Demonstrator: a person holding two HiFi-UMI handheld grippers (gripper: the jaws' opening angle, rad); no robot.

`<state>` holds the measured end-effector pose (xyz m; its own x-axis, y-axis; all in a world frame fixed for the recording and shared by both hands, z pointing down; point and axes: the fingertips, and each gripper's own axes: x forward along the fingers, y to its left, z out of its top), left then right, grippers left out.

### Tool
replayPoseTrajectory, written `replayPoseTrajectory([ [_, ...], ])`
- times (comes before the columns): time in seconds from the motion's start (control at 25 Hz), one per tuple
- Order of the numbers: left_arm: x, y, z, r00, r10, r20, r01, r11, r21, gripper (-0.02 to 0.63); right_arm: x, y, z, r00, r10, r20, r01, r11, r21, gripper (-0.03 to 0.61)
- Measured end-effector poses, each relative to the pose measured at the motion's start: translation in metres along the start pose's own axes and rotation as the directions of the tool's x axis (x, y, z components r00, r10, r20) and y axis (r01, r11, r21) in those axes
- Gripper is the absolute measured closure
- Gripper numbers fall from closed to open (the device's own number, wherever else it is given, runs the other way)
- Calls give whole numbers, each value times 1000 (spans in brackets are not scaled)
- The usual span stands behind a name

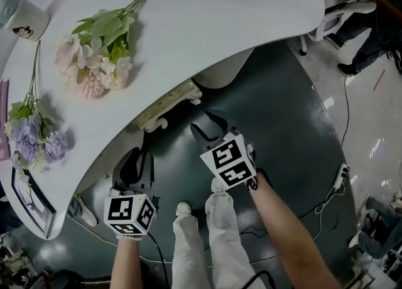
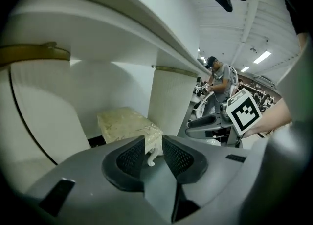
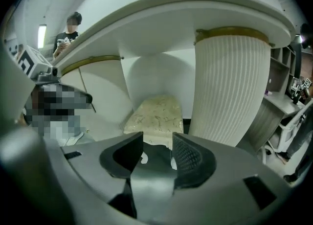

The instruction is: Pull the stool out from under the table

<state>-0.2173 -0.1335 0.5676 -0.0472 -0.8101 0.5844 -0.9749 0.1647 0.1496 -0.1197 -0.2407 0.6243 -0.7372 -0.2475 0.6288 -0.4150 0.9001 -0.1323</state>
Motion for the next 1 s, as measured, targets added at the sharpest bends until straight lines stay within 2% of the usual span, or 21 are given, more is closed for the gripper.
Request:
replayPoseTrajectory([
  [0.2, 32, 27, -28, 997, 42, -57, -47, 996, -77, 461, 40, -16, -2, 1000, -4, -22, 4, 1000, 15, 347],
  [0.4, 69, 58, -50, 990, 100, -102, -115, 982, -153, 418, 79, -30, -3, 998, 24, -50, -24, 1000, -19, 334],
  [0.56, 94, 80, -66, 978, 153, -139, -177, 967, -184, 399, 107, -38, -10, 996, 43, -79, -45, 999, -30, 322],
  [0.8, 127, 94, -91, 961, 180, -209, -207, 971, -119, 387, 143, -55, -16, 996, 31, -86, -35, 998, -50, 298],
  [1.0, 146, 101, -97, 958, 186, -217, -208, 975, -83, 371, 164, -62, -19, 994, 45, -101, -53, 996, -78, 285],
])
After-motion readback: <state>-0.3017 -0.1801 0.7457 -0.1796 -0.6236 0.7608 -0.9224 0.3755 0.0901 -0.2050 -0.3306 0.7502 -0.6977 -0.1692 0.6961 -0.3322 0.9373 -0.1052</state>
